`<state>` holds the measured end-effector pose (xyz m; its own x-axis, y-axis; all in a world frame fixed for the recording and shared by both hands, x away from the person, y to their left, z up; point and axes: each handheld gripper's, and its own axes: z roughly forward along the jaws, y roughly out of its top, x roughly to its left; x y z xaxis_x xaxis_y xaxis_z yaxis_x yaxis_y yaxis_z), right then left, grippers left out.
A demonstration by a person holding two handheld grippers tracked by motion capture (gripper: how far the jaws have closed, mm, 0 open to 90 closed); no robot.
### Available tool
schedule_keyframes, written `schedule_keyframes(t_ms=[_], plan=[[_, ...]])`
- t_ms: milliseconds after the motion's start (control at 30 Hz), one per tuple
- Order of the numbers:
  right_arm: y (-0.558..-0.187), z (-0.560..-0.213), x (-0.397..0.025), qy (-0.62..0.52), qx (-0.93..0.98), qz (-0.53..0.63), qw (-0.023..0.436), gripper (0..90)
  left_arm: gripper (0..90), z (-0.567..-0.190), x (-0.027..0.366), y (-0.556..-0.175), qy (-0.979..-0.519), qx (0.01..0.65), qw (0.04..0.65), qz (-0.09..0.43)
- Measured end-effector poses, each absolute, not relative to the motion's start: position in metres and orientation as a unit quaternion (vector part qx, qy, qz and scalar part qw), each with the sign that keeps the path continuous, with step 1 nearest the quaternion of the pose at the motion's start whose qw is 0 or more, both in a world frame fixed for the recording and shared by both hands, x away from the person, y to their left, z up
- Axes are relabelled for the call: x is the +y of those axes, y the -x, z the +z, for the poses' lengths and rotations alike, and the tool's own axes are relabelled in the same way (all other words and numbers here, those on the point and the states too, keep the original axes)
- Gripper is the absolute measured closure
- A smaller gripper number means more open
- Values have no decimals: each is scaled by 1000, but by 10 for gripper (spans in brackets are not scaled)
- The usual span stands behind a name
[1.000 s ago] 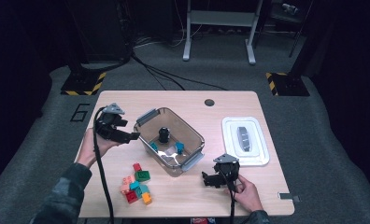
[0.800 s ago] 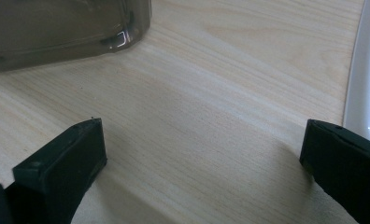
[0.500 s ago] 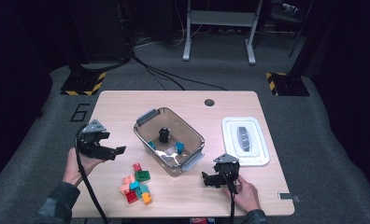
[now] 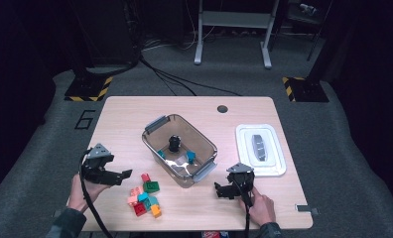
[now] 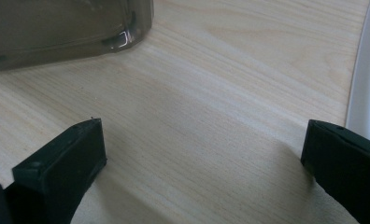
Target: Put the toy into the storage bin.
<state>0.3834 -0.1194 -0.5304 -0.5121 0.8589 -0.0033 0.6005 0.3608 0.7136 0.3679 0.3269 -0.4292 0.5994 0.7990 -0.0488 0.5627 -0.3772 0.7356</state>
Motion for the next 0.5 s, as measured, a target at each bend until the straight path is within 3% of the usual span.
schedule_keyframes(t_ms=[267,500], plan=[[-383,-530,-119,-455,802,336,192,0,74,-456,318,-345,-825,415,356,144],[-383,-530,-119,-455,802,336,192,0,155,-477,311,-332,-839,402,343,127]])
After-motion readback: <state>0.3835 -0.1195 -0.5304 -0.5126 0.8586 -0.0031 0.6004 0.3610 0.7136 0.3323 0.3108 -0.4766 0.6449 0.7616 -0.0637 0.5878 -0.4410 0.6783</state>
